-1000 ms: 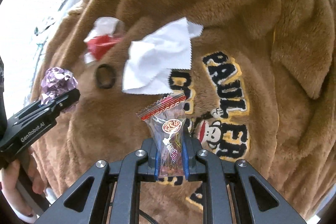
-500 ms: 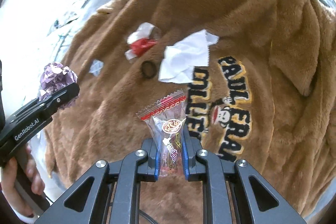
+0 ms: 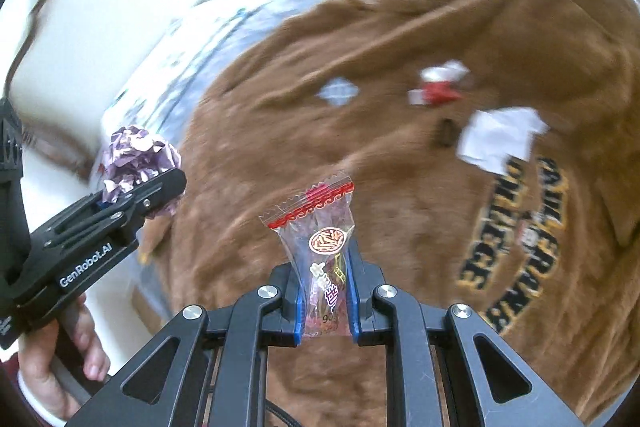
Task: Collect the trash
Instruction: 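Carry the crumpled paper and candy wrapper over to the trash bin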
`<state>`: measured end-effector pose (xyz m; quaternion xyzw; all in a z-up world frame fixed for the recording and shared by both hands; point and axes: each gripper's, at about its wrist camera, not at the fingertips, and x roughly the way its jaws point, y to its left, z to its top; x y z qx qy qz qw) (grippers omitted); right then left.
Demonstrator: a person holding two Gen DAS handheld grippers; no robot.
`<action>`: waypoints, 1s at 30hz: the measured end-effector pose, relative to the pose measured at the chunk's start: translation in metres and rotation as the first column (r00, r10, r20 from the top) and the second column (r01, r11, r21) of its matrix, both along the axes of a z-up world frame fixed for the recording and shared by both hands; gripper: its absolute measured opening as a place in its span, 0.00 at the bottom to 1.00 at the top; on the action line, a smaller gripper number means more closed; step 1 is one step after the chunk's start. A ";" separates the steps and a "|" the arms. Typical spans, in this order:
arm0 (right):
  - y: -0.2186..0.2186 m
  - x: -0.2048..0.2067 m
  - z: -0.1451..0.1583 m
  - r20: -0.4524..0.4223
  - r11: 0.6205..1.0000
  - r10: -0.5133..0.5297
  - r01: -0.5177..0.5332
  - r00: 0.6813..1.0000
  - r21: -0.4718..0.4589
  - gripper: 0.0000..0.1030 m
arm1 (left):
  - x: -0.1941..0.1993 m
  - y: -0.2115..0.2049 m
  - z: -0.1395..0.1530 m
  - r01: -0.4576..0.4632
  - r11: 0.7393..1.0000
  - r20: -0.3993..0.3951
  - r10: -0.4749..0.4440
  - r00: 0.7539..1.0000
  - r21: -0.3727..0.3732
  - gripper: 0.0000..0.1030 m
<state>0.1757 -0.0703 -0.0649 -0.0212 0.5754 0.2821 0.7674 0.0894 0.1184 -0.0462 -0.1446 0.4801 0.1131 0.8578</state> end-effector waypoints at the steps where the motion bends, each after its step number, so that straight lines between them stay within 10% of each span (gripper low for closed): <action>1: 0.014 -0.009 0.002 0.002 0.999 0.042 -0.042 0.999 0.002 0.15 | -0.014 0.009 0.001 -0.037 0.999 0.003 0.037 0.999 -0.002 0.40; 13: 0.132 -0.109 0.010 0.015 0.909 0.417 -0.417 0.909 0.004 0.15 | -0.181 0.091 -0.008 -0.428 0.903 -0.028 0.427 0.904 -0.023 0.40; 30: 0.238 -0.272 -0.018 -0.045 0.589 0.808 -0.808 0.588 0.008 0.15 | -0.378 0.135 -0.071 -0.818 0.574 -0.154 0.804 0.574 -0.047 0.40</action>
